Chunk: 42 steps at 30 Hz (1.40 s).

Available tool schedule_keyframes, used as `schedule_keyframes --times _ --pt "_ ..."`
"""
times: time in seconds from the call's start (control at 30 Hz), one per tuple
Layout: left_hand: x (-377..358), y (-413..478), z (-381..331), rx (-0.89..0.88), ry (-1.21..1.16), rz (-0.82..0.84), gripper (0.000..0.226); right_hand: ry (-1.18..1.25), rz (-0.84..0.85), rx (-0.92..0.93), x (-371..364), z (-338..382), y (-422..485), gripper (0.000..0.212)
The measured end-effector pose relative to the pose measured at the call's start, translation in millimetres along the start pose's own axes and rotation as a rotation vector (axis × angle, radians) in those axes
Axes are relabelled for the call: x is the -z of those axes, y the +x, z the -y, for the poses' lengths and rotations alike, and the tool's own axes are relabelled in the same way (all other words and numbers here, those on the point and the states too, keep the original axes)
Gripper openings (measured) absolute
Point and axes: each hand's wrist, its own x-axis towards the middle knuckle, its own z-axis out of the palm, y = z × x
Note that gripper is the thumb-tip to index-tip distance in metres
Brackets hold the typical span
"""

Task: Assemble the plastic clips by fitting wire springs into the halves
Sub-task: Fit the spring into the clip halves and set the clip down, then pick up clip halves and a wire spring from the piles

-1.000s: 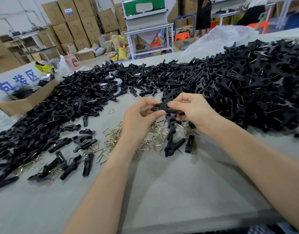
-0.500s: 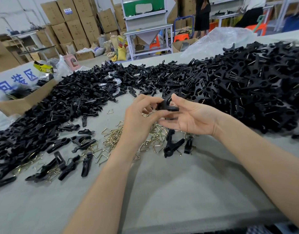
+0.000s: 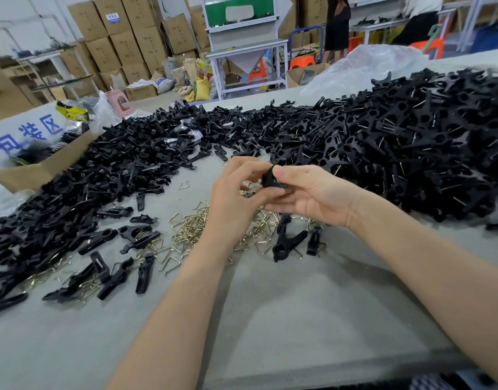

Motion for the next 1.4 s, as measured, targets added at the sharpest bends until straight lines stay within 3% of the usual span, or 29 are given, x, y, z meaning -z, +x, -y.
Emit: schedule_keyframes --times 0.63,0.7,0.8,0.83,0.9,0.97,1.07,1.13,1.23,1.3,1.4 --pt "4 3 9 0.02 0.121 0.048 0.042 -0.133 -0.158 0.058 -7 2 -2 0.02" --pt "11 4 14 0.089 0.222 0.007 0.041 -0.423 -0.403 0.211 -4 9 -3 0.027" --pt "28 7 29 0.34 0.575 -0.077 0.04 -1.075 -0.959 0.54 12 21 -7 0.048" --pt "35 7 32 0.471 0.708 -0.087 0.043 -1.202 -1.096 0.552 19 24 -8 0.054" --pt "49 6 38 0.761 0.82 -0.114 0.051 -1.331 -1.229 0.382 28 27 -9 0.071" --pt "67 3 46 0.965 0.747 -0.147 0.052 -1.399 -1.213 0.231 28 22 -7 0.08" --pt "85 -1 60 0.989 0.708 -0.053 0.049 -1.575 -1.089 0.33 22 7 -3 0.073" --pt "82 -3 60 0.9 0.753 -0.046 0.04 -1.663 -0.942 0.447 15 -2 0 0.06" --pt "71 -2 53 0.715 0.633 -0.162 0.033 -1.709 -0.613 0.51 3 -16 4 0.043" --pt "65 0 48 0.607 0.544 -0.212 0.032 -1.725 -0.415 0.479 -5 -25 6 0.039" --pt "58 6 42 0.48 0.339 -0.252 0.027 -1.727 -0.262 0.377 -12 -34 9 0.04"
